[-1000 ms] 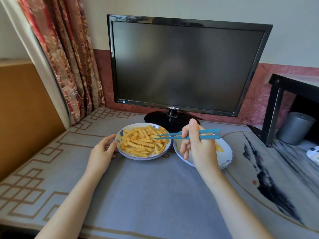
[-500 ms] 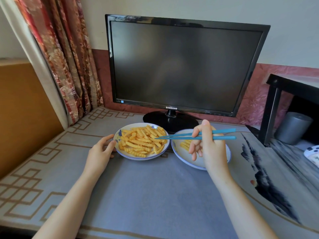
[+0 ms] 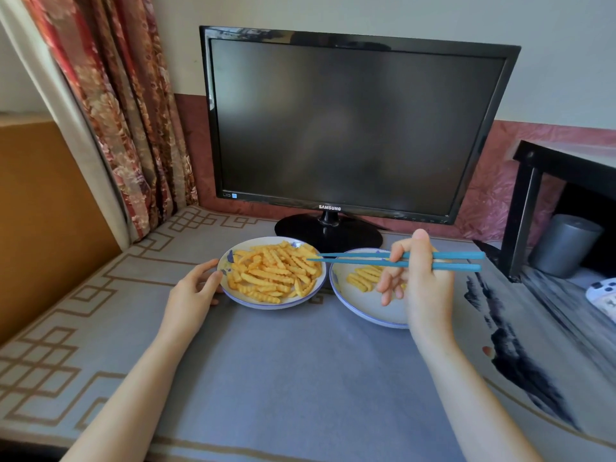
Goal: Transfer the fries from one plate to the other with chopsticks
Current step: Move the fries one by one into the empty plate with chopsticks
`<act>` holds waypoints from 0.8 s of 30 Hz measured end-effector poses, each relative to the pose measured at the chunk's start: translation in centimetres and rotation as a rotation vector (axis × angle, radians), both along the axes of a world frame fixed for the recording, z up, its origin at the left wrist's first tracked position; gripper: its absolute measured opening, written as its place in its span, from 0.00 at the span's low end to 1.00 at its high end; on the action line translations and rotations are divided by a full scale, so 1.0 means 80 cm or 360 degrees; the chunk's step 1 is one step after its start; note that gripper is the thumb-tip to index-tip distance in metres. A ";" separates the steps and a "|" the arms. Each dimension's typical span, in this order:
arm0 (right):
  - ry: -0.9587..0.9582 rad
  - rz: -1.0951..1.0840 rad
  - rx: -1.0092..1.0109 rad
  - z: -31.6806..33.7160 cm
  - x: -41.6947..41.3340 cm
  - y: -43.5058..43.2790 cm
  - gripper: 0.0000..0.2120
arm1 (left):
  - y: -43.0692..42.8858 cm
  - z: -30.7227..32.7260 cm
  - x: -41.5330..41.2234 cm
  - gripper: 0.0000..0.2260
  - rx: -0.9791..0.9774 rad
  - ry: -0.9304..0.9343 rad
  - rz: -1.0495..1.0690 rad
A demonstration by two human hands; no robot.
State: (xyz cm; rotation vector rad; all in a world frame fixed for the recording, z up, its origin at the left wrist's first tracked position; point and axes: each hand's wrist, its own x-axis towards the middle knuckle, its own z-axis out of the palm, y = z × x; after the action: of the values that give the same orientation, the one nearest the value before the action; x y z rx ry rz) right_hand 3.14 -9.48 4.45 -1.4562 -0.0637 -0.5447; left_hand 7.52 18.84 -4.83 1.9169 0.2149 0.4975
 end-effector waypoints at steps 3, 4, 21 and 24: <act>-0.0048 -0.0092 -0.0029 0.005 -0.002 -0.023 0.21 | 0.000 0.000 -0.001 0.13 0.0000 -0.0003 -0.0001; -0.0062 -0.0131 -0.0053 0.005 -0.003 -0.032 0.21 | 0.000 -0.001 -0.001 0.13 -0.0002 -0.0001 0.0000; -0.0082 -0.0265 -0.0192 -0.010 0.004 -0.067 0.19 | -0.001 0.000 -0.001 0.13 0.0007 0.0005 0.0009; -0.0085 -0.0213 -0.0131 0.001 0.002 -0.051 0.19 | 0.001 -0.001 0.000 0.13 0.0014 0.0000 -0.0004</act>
State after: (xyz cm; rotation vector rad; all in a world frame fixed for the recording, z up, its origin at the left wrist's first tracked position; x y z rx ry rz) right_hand 3.29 -13.57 4.52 -1.5334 -0.0313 -0.6974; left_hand 7.54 18.91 -4.90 1.9255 0.2109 0.4976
